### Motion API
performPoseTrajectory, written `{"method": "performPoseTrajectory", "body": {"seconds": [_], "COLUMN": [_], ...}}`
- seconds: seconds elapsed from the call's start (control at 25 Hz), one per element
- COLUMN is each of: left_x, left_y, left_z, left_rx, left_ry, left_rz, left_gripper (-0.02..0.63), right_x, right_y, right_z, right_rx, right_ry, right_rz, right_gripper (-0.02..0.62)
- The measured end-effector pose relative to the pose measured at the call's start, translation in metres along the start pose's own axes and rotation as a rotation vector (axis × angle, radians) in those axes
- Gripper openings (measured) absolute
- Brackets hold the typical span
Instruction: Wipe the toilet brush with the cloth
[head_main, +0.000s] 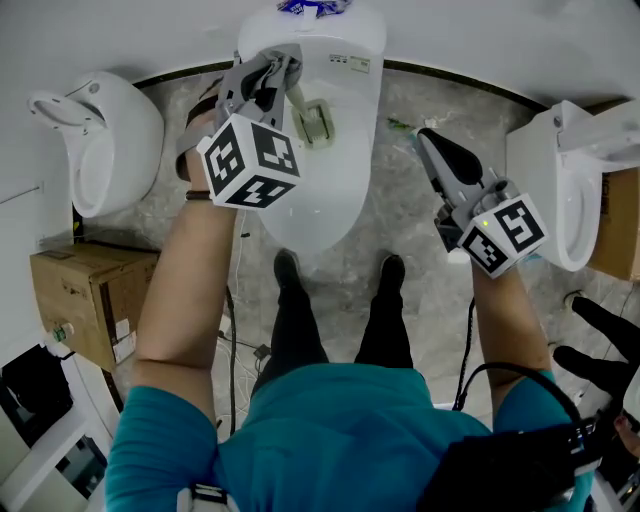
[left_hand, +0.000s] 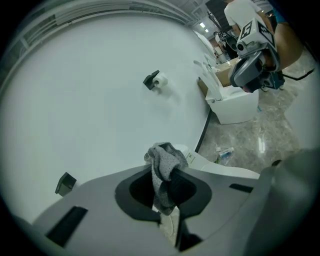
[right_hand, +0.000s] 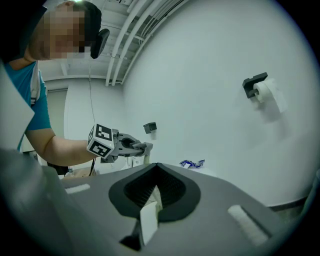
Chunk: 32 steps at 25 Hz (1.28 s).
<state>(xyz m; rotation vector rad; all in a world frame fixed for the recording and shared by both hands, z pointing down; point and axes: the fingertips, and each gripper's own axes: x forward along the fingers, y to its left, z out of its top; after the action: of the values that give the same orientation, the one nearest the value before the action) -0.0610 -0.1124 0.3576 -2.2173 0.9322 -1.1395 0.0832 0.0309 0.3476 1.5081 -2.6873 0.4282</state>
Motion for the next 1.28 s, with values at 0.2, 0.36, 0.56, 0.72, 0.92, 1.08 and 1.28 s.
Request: {"method": "performPoseTrajectory", "body": {"seconds": [0.2, 0.36, 0.56, 0.72, 0.92, 1.08, 1.28], "left_x": [-0.001, 0.0, 0.001, 0.002, 0.003, 0.006, 0.011], "left_y": [-0.005, -0.012, -0.023, -0.029, -0.038, -0.053, -0.071], "left_z": [-0.003, -0.001, 0.0, 0.0, 0.002, -0.003, -0.01], "left_rx": [-0.014, -0.009, -0.01, -0.028, -0.04, -0.044, -0.04], "left_ry": [-0.004, -0.014, -0.035, -0.056, -0.077, -0.076, -0.068], "left_rz": [-0.004, -0.008, -0.003, 0.006, 0.01, -0.004, -0.026], "left_gripper": [0.038, 0.038, 0.038, 0.038, 0.038, 0.038, 0.038], "right_x": [0.0, 0.001, 0.003, 0.006, 0.007, 0.008, 0.01], "right_y": [-0.003, -0.003, -0.005, -0.007, -0.01, -0.01, -0.014], "right_z": [0.003, 0.004, 0.004, 0.006, 0.004, 0.001, -0.004], "right_rx": [0.002, 0.002, 0.003, 0.011, 0.021, 0.026, 0.035], "right_ry": [0.001, -0.001, 0.001, -0.001, 0.001, -0.001, 0.007], "right_rz": [-0.004, -0.003, 0.001, 0.001, 0.004, 0.004, 0.007], "right_gripper": [-0.003, -0.003, -0.003, -0.003, -0.003, -0.003, -0.003]}}
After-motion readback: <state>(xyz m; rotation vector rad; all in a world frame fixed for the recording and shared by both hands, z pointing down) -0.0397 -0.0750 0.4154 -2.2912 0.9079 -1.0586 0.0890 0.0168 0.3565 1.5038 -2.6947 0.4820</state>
